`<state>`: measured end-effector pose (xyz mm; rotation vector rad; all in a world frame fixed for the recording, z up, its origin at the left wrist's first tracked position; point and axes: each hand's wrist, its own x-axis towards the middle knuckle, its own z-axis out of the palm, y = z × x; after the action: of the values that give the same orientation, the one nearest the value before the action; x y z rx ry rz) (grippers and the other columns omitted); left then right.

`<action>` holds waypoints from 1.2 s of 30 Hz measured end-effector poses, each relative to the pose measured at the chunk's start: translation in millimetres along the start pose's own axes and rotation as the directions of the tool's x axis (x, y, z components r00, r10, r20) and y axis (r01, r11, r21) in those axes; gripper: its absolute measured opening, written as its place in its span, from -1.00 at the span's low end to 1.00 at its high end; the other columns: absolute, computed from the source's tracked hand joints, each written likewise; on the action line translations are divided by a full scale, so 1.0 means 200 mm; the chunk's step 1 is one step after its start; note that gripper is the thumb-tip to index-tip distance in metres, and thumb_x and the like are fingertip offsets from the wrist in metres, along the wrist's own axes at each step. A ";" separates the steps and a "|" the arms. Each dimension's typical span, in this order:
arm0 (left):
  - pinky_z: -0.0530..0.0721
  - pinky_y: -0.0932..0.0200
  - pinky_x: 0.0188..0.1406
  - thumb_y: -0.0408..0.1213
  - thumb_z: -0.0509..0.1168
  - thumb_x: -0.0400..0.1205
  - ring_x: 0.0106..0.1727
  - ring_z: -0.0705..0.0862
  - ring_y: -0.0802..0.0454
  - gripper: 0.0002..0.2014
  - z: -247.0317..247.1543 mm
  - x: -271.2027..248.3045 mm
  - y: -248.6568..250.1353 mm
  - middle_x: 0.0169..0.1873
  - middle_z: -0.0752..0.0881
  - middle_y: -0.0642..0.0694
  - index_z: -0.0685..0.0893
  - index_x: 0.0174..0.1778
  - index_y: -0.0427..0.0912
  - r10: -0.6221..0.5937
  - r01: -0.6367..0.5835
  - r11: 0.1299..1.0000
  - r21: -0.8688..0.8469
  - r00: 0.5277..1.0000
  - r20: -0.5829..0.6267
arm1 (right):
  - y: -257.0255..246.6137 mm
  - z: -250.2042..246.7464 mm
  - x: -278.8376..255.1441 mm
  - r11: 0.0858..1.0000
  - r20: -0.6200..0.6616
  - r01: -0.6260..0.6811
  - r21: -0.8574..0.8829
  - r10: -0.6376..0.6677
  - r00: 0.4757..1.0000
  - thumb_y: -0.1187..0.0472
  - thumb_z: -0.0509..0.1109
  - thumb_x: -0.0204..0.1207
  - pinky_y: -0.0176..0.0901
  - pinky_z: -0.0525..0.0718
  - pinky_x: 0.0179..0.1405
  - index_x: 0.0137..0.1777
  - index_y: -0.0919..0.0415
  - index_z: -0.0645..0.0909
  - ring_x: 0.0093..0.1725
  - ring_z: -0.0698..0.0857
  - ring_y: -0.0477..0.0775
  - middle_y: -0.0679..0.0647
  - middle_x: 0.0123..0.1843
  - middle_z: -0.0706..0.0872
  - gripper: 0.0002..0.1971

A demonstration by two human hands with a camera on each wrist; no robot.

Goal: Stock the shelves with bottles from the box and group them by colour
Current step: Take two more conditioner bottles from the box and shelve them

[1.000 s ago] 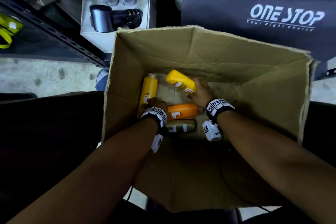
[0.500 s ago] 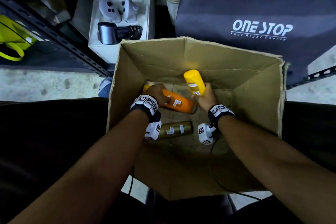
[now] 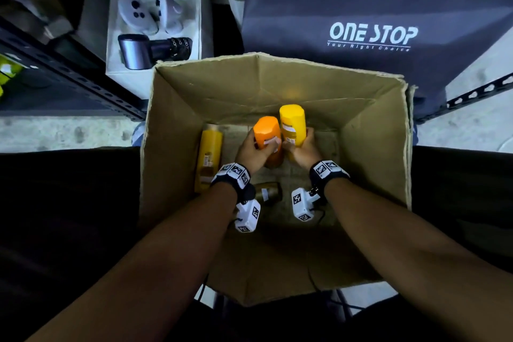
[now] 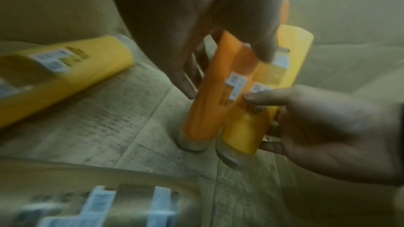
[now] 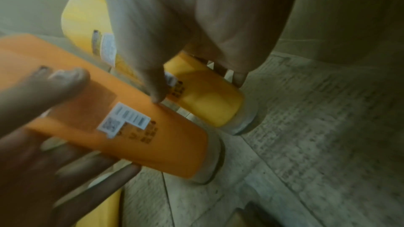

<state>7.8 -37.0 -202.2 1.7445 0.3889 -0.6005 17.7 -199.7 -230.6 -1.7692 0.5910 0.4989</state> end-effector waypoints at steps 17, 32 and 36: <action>0.66 -0.04 0.29 0.11 0.37 0.68 0.23 0.75 0.00 -0.60 0.01 0.06 -0.03 0.25 0.77 -0.01 0.61 0.38 0.05 -0.017 0.014 0.996 -0.086 0.999 -0.036 | 0.02 0.05 -0.06 1.000 0.053 0.020 -0.015 -0.019 0.998 0.18 0.49 0.63 -0.12 0.52 0.20 0.57 0.24 0.29 0.33 0.66 0.19 0.13 0.32 0.64 -0.40; 0.59 0.08 0.05 0.37 0.37 0.54 -0.08 0.70 0.11 -0.60 -0.09 -0.17 0.03 -0.04 0.73 0.11 0.62 0.10 0.18 -0.166 0.156 0.983 -0.101 0.981 -0.098 | -0.09 0.00 -0.29 0.990 0.031 -0.092 -0.111 0.096 0.995 -0.37 0.26 0.61 0.06 0.51 0.47 0.52 0.17 0.50 0.45 0.62 0.24 0.15 0.48 0.64 -0.29; 0.64 -0.04 0.30 0.39 0.35 0.54 0.12 0.74 -0.08 -0.53 -0.13 -0.21 0.12 0.13 0.76 0.00 0.63 0.21 0.17 -0.127 0.121 0.991 -0.053 0.983 -0.131 | -0.17 0.00 -0.36 0.994 0.012 -0.070 -0.088 0.072 0.997 -0.42 0.21 0.60 0.01 0.53 0.39 0.47 0.14 0.53 0.38 0.65 0.24 0.15 0.43 0.67 -0.30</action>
<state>-7.9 -15.6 -154.4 1.7322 0.6050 -0.5602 -17.9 -182.5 -160.9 -1.8300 0.6315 0.5948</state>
